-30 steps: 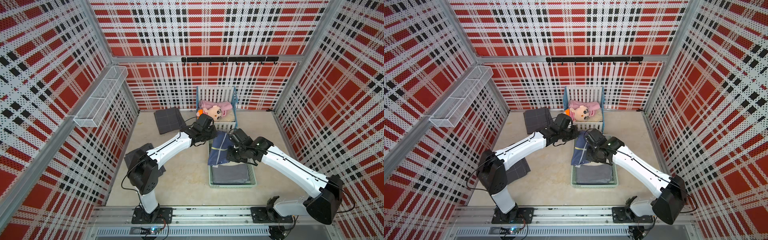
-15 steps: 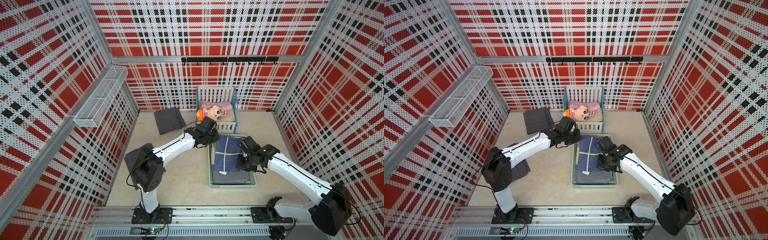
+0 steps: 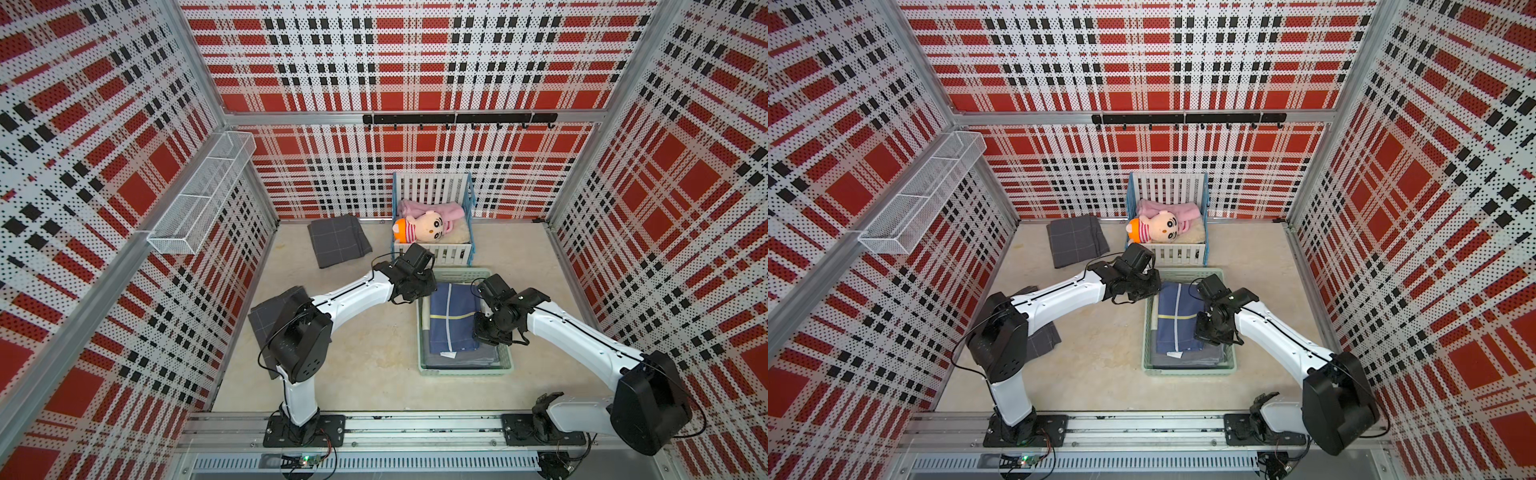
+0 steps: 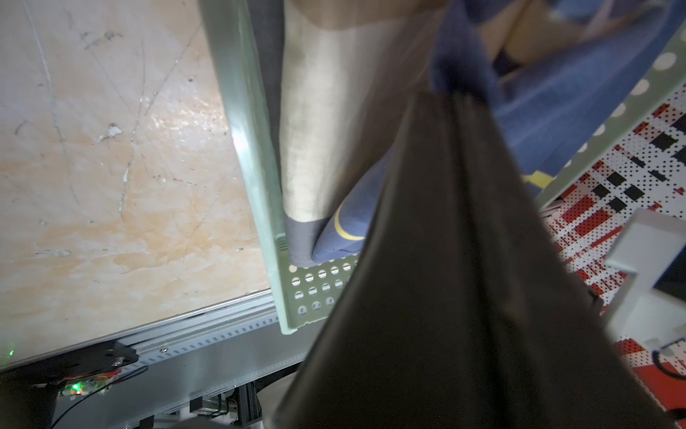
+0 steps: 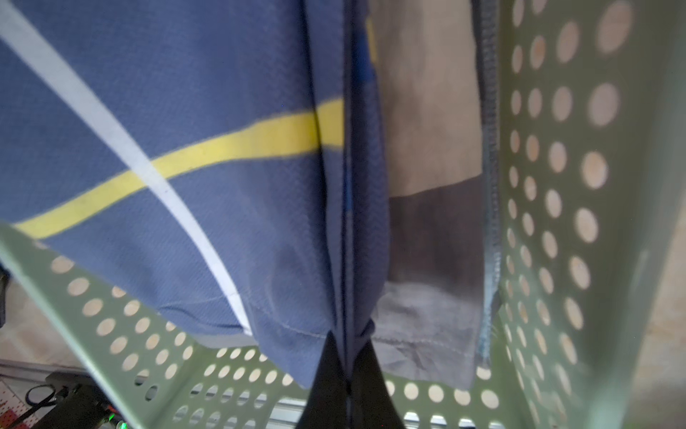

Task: Put the folded pillowcase in the basket
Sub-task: Place the pillowcase in the basket.

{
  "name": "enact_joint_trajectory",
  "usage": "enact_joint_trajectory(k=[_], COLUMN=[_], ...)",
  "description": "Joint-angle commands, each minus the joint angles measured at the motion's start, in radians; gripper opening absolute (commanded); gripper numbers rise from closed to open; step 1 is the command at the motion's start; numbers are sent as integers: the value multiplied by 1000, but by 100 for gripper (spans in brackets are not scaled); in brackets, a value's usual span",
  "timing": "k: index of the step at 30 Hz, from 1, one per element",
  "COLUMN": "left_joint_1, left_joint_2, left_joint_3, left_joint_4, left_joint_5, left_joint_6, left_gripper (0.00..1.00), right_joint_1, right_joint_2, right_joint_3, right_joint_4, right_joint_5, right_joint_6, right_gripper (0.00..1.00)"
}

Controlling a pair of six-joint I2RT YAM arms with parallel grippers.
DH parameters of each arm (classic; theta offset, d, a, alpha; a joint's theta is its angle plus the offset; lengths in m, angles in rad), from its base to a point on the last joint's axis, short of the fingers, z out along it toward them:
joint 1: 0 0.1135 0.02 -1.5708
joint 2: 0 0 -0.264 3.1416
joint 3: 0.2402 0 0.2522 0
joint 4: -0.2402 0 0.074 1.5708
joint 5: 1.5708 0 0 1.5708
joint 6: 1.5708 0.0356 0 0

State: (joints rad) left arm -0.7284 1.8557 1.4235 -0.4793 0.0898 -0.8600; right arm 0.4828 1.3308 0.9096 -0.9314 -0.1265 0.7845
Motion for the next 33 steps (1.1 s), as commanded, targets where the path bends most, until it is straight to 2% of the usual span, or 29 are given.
enact_joint_trajectory(k=[1, 3, 6, 9, 12, 17, 25, 33], left_joint_1=[4, 6, 6, 6, 4, 48, 260, 473], left_joint_2=[38, 41, 34, 10, -31, -117, -249, -343], left_joint_3=[-5, -1, 23, 47, 87, 92, -175, -356], left_joint_4=[-12, -24, -51, -59, -78, -155, -187, -144], left_joint_5=[1, 3, -10, -11, -26, -149, -264, -276], left_joint_6=[4, 7, 12, 18, 30, 52, 32, -13], left_gripper=[0, 0, 16, 36, 45, 46, 45, 45], right_joint_1=[-18, -18, -18, -17, -18, -15, 4, 105], right_joint_2=[12, 21, 42, 45, 9, -19, 7, 153], right_joint_3=[2, 20, 55, 92, 145, 248, 335, 500], right_joint_4=[10, -3, -31, -63, -114, -185, -199, -154], right_joint_5=[48, 72, 98, 97, 141, 177, 166, 154], right_joint_6=[-28, -36, -51, -65, -66, -83, -83, -84], right_gripper=[15, 20, 38, 41, 44, 46, 47, 48])
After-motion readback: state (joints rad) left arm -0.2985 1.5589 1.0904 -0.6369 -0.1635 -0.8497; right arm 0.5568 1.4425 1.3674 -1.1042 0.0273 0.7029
